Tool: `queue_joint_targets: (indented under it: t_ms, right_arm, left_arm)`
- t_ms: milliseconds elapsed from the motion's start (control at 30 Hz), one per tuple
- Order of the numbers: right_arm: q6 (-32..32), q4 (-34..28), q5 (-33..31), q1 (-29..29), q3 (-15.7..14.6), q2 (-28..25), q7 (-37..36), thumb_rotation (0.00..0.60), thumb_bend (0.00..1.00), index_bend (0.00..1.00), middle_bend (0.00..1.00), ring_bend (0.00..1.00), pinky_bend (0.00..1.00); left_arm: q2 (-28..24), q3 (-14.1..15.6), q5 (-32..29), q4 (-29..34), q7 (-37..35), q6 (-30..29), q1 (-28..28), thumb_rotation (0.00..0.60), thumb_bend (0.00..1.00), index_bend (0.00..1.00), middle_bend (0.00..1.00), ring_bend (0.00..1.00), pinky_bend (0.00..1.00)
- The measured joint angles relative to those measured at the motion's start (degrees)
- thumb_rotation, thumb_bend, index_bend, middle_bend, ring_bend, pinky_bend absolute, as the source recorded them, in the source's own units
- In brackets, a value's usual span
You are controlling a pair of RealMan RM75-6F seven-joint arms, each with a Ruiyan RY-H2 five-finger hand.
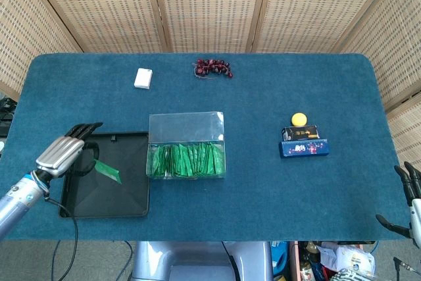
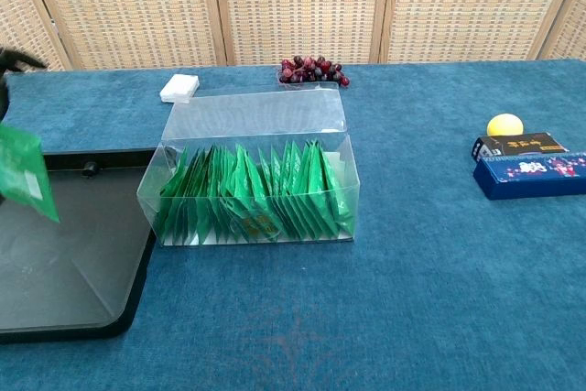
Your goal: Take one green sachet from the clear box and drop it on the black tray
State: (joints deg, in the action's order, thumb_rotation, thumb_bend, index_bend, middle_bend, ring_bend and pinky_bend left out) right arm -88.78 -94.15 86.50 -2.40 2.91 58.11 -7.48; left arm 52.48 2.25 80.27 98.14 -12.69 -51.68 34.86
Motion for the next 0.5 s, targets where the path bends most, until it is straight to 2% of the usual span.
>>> queue_joint_targets:
  t_ms: [33, 67, 100, 133, 167, 200, 267, 400, 500]
  right_arm:
    - [0.08, -0.05, 0.02, 0.04, -0.05, 0.02, 0.10, 0.600, 0.00, 0.00, 0.00, 0.00, 0.00]
    - [0.14, -0.12, 0.05, 0.07, -0.10, 0.04, 0.20, 0.600, 0.00, 0.00, 0.00, 0.00, 0.00]
    - [0.14, -0.15, 0.08, 0.08, -0.12, 0.05, 0.25, 0.600, 0.00, 0.00, 0.00, 0.00, 0.00]
    - [0.12, -0.21, 0.12, 0.08, -0.14, 0.04, 0.31, 0.600, 0.00, 0.00, 0.00, 0.00, 0.00]
    - [0.07, -0.27, 0.18, 0.08, -0.16, 0.03, 0.34, 0.600, 0.00, 0.00, 0.00, 0.00, 0.00]
    - [0.02, -0.30, 0.22, 0.07, -0.17, 0.02, 0.35, 0.600, 0.00, 0.00, 0.00, 0.00, 0.00]
    - [-0.15, -0.37, 0.31, 0.02, -0.19, -0.02, 0.35, 0.600, 0.00, 0.00, 0.00, 0.00, 0.00]
    - [-0.56, -0.47, 0.53, -0.12, -0.22, -0.18, 0.02, 0.600, 0.00, 0.00, 0.00, 0.00, 0.00]
    - [-1.16, -0.48, 0.98, -0.29, -0.26, -0.45, -0.77, 0.600, 0.00, 0.00, 0.00, 0.00, 0.00]
  left_arm:
    - [-0.05, 0.26, -0.89, -0.16, 0.47, 0.99, -0.18, 0.600, 0.64, 0.70, 0.00, 0.00, 0.00]
    - [-0.06, 0.46, -1.88, -0.29, 1.03, 1.71, -0.32, 0.600, 0.64, 0.55, 0.00, 0.00, 0.00]
    - [-0.08, 0.64, -2.82, -0.39, 1.56, 2.25, -0.41, 0.600, 0.59, 0.32, 0.00, 0.00, 0.00]
    - [-0.13, 0.85, -3.97, -0.45, 2.34, 2.97, -0.46, 0.600, 0.51, 0.18, 0.00, 0.00, 0.00]
    - [-0.18, 1.00, -4.92, -0.46, 3.00, 3.69, -0.46, 0.600, 0.36, 0.03, 0.00, 0.00, 0.00]
    - [-0.23, 1.14, -6.01, -0.44, 3.75, 4.52, -0.44, 0.600, 0.20, 0.00, 0.00, 0.00, 0.00]
    - [-0.31, 1.32, -8.77, -0.28, 5.73, 6.05, -0.37, 0.600, 0.09, 0.00, 0.00, 0.00, 0.00]
    - [-0.14, 1.01, -12.24, 0.42, 8.42, 5.38, -1.07, 0.600, 0.07, 0.00, 0.00, 0.00, 0.00]
    - [0.57, 0.22, -12.05, 0.65, 9.03, -0.12, -3.17, 0.600, 0.07, 0.00, 0.00, 0.00, 0.00]
